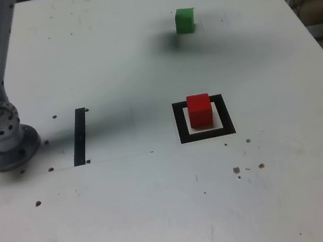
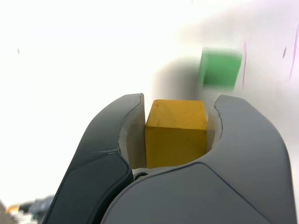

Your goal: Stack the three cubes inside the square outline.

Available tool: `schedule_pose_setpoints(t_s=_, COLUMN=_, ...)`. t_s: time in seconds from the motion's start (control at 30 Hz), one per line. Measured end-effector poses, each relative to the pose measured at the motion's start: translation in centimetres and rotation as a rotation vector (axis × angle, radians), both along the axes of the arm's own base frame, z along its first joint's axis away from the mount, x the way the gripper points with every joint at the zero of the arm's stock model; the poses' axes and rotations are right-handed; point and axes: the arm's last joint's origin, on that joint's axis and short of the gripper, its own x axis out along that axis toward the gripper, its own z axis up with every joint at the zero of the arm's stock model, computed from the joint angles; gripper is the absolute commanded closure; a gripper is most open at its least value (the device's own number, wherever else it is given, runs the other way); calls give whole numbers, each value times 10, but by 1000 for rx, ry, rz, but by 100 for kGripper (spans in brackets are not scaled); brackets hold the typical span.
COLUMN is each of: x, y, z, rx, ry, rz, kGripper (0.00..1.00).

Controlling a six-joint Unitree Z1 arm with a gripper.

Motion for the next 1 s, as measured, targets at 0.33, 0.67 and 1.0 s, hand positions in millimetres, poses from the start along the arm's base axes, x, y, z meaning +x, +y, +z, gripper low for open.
schedule_pose_setpoints(t_s=0.33, x=-9, y=-133, z=0, rx=-17, ry=38, rz=-62, kGripper=71)
schedule_pose_setpoints(t_s=0.67, x=-1, y=-210, z=-14, rx=-17, ry=69, rz=-92, kGripper=71)
schedule_pose_setpoints(t_s=1.0, x=5, y=-239, z=-36, rx=-51, ry=68, rz=-79, kGripper=71)
